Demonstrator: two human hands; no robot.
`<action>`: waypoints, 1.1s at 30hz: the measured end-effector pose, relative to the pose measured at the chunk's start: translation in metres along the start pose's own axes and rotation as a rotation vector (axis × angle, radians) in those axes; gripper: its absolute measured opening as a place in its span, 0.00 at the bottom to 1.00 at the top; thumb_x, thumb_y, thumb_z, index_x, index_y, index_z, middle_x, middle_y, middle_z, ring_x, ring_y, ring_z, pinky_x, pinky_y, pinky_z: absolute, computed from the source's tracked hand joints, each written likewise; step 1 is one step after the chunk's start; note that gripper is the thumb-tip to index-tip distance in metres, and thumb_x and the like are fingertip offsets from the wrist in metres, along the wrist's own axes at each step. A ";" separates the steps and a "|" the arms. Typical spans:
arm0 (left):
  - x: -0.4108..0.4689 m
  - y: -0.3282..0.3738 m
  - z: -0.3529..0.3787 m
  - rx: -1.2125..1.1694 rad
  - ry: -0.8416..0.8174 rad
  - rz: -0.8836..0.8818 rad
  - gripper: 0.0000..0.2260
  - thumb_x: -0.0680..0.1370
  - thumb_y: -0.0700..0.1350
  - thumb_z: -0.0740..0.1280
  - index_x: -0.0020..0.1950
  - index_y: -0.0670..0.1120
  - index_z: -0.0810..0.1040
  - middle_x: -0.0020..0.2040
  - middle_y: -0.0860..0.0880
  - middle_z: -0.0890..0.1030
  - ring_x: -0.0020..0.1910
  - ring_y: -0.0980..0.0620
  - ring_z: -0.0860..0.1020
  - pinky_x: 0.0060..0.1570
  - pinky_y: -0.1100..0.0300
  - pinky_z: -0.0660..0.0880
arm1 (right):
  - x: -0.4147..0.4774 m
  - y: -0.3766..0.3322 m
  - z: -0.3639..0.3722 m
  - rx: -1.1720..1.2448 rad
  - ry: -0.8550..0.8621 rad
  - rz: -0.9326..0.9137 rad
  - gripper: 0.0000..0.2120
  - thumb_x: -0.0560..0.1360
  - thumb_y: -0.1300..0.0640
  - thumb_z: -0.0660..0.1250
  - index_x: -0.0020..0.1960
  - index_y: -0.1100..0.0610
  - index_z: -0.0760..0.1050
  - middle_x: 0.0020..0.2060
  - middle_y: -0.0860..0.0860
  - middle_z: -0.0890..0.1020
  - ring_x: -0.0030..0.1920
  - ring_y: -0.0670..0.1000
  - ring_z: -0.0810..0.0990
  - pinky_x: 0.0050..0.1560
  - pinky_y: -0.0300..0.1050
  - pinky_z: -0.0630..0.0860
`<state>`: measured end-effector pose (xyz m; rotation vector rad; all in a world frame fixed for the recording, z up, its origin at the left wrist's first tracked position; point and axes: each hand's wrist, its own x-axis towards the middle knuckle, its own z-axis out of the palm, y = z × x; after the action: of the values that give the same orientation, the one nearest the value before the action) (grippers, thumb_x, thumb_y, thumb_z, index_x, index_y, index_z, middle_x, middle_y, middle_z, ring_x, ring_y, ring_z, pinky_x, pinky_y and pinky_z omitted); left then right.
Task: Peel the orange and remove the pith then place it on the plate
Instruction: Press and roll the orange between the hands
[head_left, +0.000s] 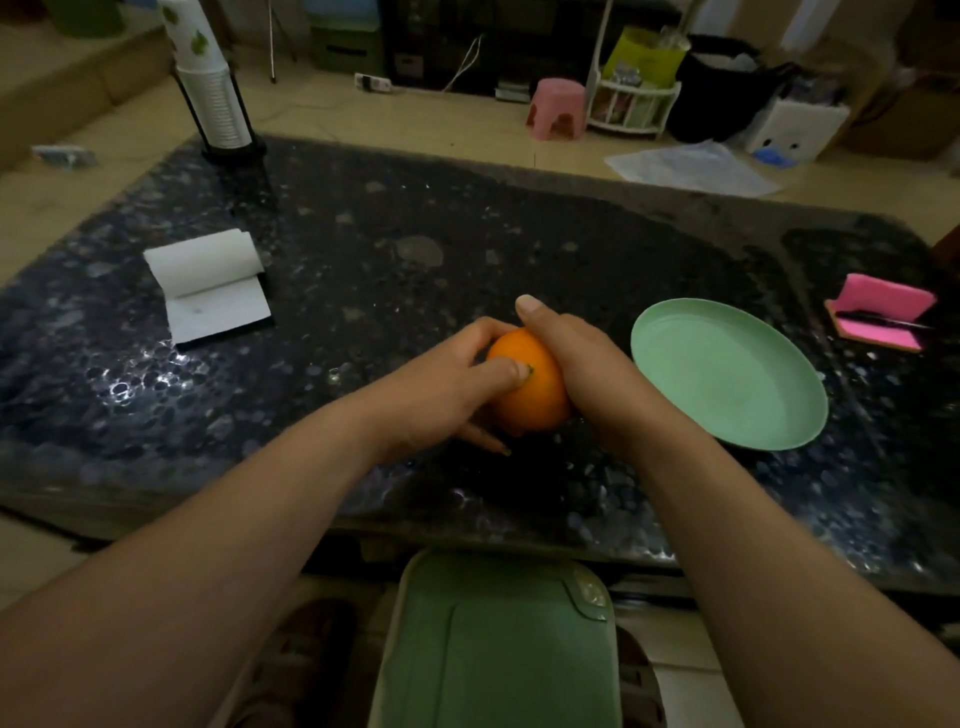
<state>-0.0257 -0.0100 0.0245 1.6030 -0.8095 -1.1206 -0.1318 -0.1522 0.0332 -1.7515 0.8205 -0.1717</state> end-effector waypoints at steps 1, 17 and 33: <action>-0.001 -0.001 0.001 -0.012 0.013 0.003 0.14 0.86 0.49 0.64 0.72 0.57 0.69 0.67 0.47 0.77 0.59 0.42 0.84 0.49 0.47 0.86 | -0.001 -0.001 0.001 -0.006 0.008 -0.012 0.23 0.80 0.30 0.64 0.59 0.49 0.80 0.54 0.50 0.83 0.54 0.53 0.85 0.62 0.63 0.81; 0.009 -0.012 0.009 -0.134 0.072 -0.039 0.11 0.84 0.48 0.66 0.66 0.55 0.73 0.66 0.44 0.77 0.59 0.41 0.84 0.53 0.43 0.86 | 0.009 0.006 0.003 -0.021 -0.009 0.049 0.26 0.77 0.28 0.64 0.60 0.48 0.80 0.56 0.51 0.83 0.55 0.55 0.84 0.63 0.64 0.80; 0.022 -0.017 0.020 -0.292 0.184 -0.098 0.17 0.85 0.48 0.66 0.72 0.46 0.72 0.66 0.40 0.79 0.61 0.42 0.83 0.55 0.44 0.85 | 0.018 0.022 0.011 0.151 0.059 0.036 0.23 0.75 0.28 0.66 0.54 0.46 0.82 0.53 0.50 0.86 0.53 0.54 0.87 0.60 0.64 0.84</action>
<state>-0.0367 -0.0313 0.0000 1.4846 -0.4293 -1.0864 -0.1219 -0.1571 0.0048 -1.5957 0.8587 -0.2556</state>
